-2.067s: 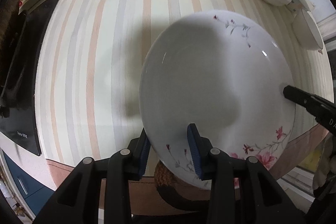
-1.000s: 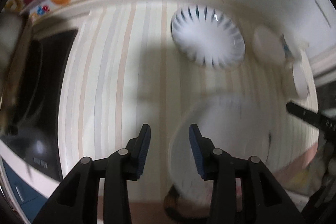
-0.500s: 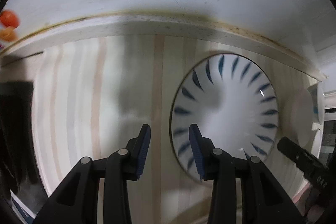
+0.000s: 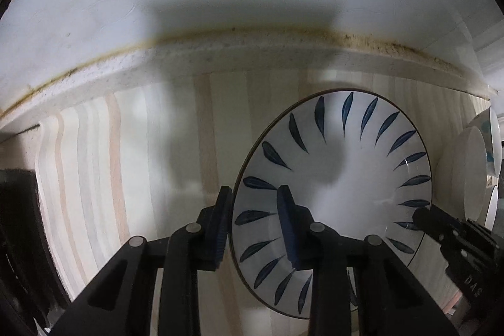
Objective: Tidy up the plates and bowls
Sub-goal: 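Grasp the rim of the blue-leaf plate with the left gripper, then carry the blue-leaf plate onto the plate stack and open the left gripper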
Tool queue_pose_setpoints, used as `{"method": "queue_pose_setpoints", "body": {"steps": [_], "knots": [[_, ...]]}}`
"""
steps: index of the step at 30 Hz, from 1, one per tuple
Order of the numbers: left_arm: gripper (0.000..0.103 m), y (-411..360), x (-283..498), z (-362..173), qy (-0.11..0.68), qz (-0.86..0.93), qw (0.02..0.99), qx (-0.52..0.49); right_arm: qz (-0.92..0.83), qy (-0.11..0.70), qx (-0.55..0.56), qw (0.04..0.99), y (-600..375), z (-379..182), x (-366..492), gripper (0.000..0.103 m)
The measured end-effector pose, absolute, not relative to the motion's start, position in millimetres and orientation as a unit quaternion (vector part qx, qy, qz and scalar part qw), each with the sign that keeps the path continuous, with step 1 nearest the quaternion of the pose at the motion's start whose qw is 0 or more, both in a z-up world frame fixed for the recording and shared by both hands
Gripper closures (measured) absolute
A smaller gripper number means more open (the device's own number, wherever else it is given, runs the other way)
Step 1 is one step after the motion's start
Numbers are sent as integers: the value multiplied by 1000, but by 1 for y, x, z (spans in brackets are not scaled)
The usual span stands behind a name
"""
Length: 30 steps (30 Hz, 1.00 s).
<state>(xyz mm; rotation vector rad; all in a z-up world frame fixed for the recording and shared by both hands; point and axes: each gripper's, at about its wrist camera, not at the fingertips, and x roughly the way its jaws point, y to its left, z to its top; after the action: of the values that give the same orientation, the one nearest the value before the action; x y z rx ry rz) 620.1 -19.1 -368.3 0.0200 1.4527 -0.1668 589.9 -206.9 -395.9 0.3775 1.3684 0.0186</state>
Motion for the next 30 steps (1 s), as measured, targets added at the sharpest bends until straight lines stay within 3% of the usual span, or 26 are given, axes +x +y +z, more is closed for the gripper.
{"method": "queue_pose_setpoints", "body": {"steps": [11, 16, 30], "knots": [[80, 5, 566, -362, 671, -78, 737, -11, 58, 670, 164, 722, -183, -411, 593, 87], [81, 7, 557, -356, 664, -70, 744, -24, 58, 650, 159, 741, -179, -412, 588, 89], [81, 37, 506, -265, 623, -81, 778, -32, 94, 599, 145, 782, -203, -342, 545, 91]]}}
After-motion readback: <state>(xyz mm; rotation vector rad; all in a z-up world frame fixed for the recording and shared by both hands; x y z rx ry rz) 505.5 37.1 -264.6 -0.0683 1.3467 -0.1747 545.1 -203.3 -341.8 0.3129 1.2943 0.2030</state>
